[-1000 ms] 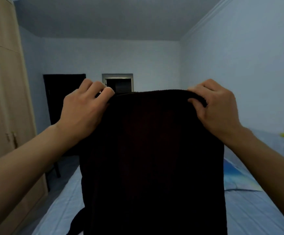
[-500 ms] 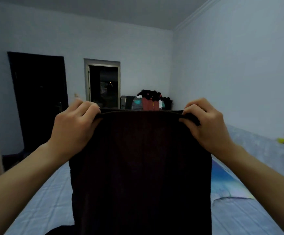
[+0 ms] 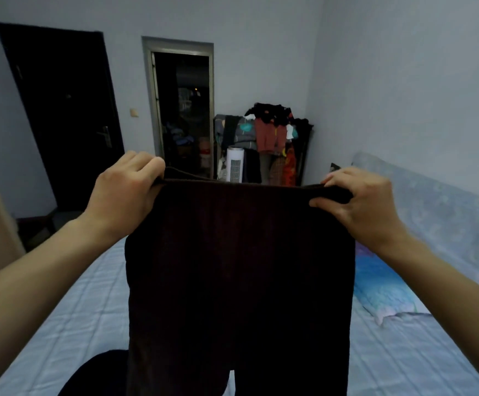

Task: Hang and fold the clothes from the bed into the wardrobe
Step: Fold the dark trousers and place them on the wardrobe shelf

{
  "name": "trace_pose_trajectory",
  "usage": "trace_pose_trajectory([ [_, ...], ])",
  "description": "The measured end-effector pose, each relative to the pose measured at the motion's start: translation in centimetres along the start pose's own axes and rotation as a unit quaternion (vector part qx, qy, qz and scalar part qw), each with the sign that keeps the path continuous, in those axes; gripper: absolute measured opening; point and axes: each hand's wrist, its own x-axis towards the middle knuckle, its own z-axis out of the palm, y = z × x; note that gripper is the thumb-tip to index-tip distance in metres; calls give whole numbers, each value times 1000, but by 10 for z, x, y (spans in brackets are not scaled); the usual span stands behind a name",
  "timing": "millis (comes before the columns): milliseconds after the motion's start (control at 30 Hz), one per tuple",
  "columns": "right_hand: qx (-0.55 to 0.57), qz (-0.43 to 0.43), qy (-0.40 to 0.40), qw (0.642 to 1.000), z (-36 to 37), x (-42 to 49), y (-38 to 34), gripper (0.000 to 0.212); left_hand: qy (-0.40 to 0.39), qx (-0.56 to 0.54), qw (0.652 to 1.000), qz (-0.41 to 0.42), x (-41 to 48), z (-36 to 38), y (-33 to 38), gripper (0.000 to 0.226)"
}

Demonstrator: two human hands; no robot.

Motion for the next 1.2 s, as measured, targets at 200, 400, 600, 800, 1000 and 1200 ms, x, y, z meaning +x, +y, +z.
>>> trace_pose_trajectory([
  [200, 82, 51, -120, 988, 47, -19, 31, 24, -90, -49, 994, -38, -9, 45, -1, 20],
  [400, 120, 133, -145, 973, 111, -27, 60, 30, -175, -156, 962, -143, -24, 92, -13, 39],
  [600, 157, 210, -175, 949, 166, -41, 75, 23, -272, -284, 878, -274, -42, 124, -33, 36],
  [800, 121, 365, -181, 905, 229, -39, 56, 13, -217, -159, 864, -427, -47, 186, -15, 10],
  [1000, 191, 406, -144, 882, 241, -71, -6, 13, -200, -184, 838, -474, -79, 196, 46, 14],
  [1200, 254, 403, -140, 868, 227, -98, -46, 15, -195, -262, 831, -450, -102, 180, 92, 14],
])
